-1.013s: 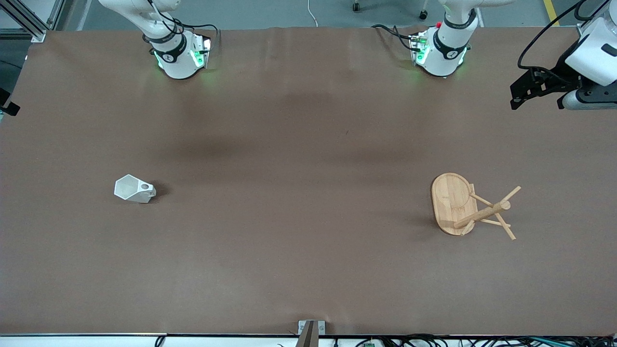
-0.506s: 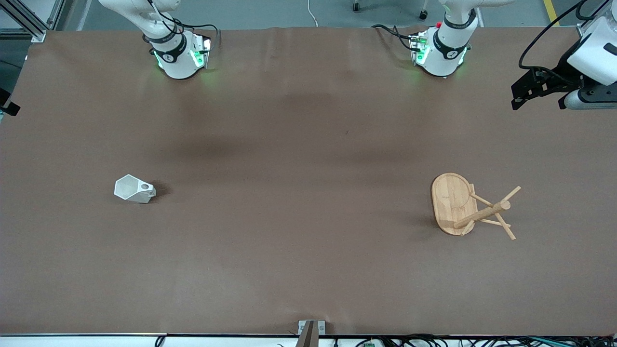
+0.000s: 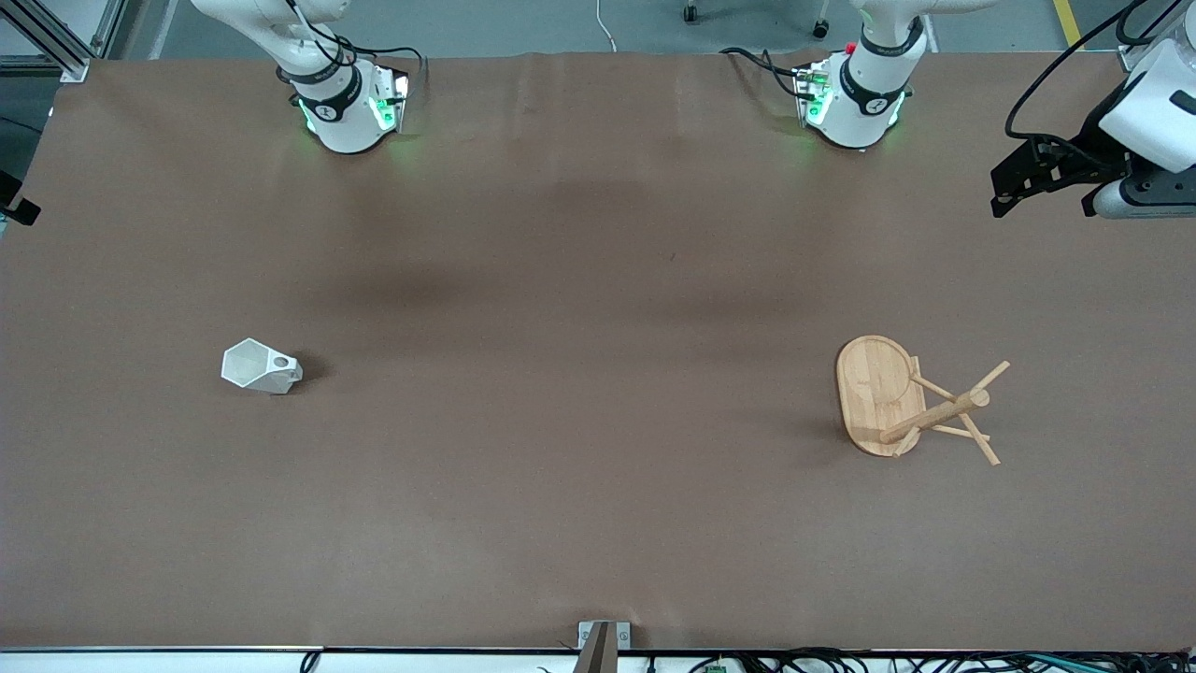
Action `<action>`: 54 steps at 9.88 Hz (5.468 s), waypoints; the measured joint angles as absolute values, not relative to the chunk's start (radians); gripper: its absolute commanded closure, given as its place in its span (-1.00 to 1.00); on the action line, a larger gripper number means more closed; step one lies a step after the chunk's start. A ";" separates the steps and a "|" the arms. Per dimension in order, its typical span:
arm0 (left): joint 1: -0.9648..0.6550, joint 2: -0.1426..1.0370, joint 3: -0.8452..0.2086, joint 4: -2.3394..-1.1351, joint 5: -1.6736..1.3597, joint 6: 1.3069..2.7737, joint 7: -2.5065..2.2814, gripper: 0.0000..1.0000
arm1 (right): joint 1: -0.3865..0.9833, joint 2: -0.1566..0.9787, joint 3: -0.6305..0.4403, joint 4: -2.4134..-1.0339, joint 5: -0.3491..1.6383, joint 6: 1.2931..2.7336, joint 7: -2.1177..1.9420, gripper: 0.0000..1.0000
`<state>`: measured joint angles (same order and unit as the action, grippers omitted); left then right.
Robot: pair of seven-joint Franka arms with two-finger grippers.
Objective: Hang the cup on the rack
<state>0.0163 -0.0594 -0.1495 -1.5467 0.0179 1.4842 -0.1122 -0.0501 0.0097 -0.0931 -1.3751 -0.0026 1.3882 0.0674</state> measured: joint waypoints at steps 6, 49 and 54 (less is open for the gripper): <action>0.016 -0.059 -0.150 -1.546 0.018 1.484 -0.112 -1.00 | -0.056 0.128 -0.094 -1.496 -0.003 1.519 -0.022 -1.00; -0.302 0.220 -0.536 -1.545 -0.118 1.922 0.392 -1.00 | -0.013 0.296 0.310 -1.916 1.317 1.752 -0.296 0.99; -0.342 0.224 -0.531 -1.493 -0.118 1.955 0.506 -1.00 | -0.009 0.299 0.362 -2.017 1.441 1.755 -0.458 0.99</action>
<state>-0.3417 0.2237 -0.5310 -1.4934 -0.1184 1.9553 0.5062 -0.0085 0.2988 0.3620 -2.0170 1.4411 1.7550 -0.4584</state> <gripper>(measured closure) 0.000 0.960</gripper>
